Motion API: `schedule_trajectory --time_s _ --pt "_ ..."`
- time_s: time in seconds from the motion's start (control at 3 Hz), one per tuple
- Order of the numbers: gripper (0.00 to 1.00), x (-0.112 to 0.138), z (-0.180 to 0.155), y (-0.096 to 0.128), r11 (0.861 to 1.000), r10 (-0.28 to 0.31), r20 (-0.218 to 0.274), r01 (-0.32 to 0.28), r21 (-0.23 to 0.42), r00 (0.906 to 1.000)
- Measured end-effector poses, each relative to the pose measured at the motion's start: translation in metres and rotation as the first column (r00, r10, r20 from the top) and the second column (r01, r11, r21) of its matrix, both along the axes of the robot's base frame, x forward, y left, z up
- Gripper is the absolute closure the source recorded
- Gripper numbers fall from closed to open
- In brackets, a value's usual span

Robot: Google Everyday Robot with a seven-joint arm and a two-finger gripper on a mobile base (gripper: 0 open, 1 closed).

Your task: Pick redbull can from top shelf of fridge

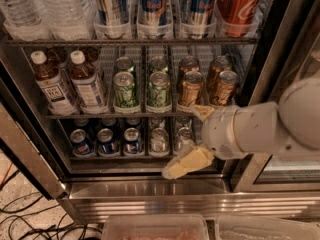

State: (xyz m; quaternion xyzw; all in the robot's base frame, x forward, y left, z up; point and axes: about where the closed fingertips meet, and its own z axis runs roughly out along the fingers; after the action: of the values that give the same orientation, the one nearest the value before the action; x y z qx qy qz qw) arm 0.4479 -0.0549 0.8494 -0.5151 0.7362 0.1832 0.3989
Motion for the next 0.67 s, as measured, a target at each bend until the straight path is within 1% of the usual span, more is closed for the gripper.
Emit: schedule_trajectory --time_s 0.33,0.67 --pt "0.0 0.001 -0.021 0.011 0.985 -0.078 0.058 0.068 0.157 0.9953" --pt "0.0 0.015 -0.01 0.004 0.939 -0.227 0.142 0.178 0.293 0.9634"
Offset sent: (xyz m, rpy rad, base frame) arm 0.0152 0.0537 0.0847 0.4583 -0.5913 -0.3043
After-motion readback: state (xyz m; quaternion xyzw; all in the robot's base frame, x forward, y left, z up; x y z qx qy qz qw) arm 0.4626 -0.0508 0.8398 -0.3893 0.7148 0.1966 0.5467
